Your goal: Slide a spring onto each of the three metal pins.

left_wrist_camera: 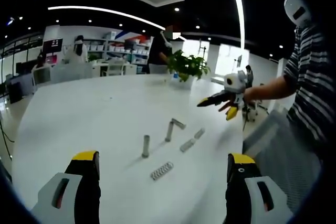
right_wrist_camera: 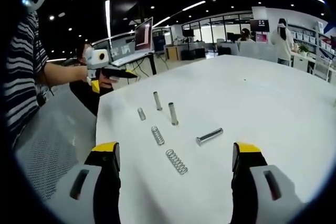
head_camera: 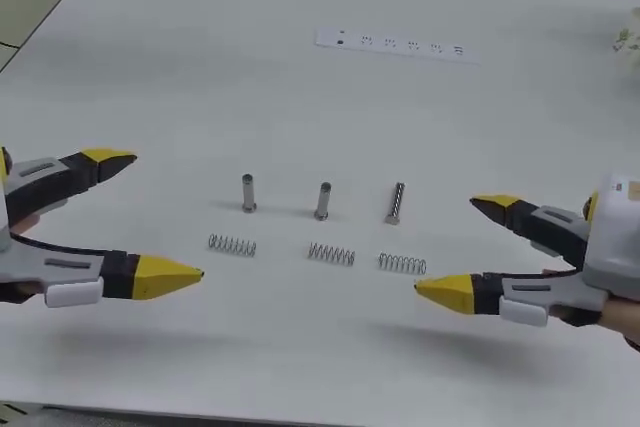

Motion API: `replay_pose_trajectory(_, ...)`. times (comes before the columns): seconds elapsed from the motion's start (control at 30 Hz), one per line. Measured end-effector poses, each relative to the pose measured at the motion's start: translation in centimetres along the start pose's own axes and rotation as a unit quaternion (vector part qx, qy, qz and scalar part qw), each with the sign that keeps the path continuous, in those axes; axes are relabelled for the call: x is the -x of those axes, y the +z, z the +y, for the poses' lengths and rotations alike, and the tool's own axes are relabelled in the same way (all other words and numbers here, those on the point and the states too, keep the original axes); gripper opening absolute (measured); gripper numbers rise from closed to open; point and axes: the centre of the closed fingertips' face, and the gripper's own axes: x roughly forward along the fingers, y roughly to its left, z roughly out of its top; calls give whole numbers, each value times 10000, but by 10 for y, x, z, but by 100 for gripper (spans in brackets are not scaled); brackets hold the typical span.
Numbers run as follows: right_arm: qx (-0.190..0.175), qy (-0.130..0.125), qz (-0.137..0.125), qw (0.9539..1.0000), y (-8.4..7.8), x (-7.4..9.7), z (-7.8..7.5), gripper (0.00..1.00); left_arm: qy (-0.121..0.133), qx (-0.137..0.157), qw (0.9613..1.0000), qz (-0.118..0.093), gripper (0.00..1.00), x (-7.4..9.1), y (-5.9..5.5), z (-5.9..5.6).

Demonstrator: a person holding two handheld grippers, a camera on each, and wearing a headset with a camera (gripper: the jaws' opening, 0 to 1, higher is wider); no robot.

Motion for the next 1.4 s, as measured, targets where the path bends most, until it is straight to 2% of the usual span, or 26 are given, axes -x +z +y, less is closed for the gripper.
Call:
replay_pose_trajectory(0.1,-129,33,42,9999,2,-2,-1,82,-13,7,10000,-4,99,0,0,-2)
replay_pose_trajectory(0.23,-225,-1,63,9997,6,-5,-3,80,-11,15,10000,-3,99,0,0,-3)
replay_pose_trajectory(0.33,-212,-190,101,9995,10,-8,-10,79,-15,18,10000,14,99,0,-1,-3)
replay_pose_trajectory(0.43,-414,-167,148,9989,13,-12,-12,76,-13,38,10000,25,99,0,-2,-4)
replay_pose_trajectory(0.5,-422,-169,167,9988,15,-15,-13,74,-8,42,10000,18,99,1,-3,-4)
replay_pose_trajectory(0.7,-505,-231,336,9979,20,-25,-20,70,15,76,10000,3,99,2,-3,-2)
replay_pose_trajectory(0.73,-496,-297,431,9974,18,-26,-23,69,15,70,10000,7,99,1,-3,-3)
replay_pose_trajectory(0.8,-459,-275,515,9972,17,-30,-24,68,15,66,10000,6,99,1,-4,-3)
replay_pose_trajectory(0.93,-690,-261,580,9956,19,-37,-27,64,23,93,10000,-4,99,0,-4,-3)
replay_pose_trajectory(1.03,-731,-345,689,9943,18,-42,-32,60,23,96,10000,3,99,0,-4,-3)
replay_pose_trajectory(1.17,-1118,-518,851,9887,17,-49,-43,52,37,125,9999,5,99,1,-5,-1)
replay_pose_trajectory(1.27,-1239,-646,986,9853,16,-54,-49,43,36,137,9999,7,99,1,-6,-1)
replay_pose_trajectory(1.37,-1457,-742,1009,9814,16,-58,-54,43,55,153,9999,-4,99,2,-6,0)
replay_pose_trajectory(1.4,-1631,-767,1057,9779,14,-60,-55,42,58,172,9998,-5,99,2,-7,0)
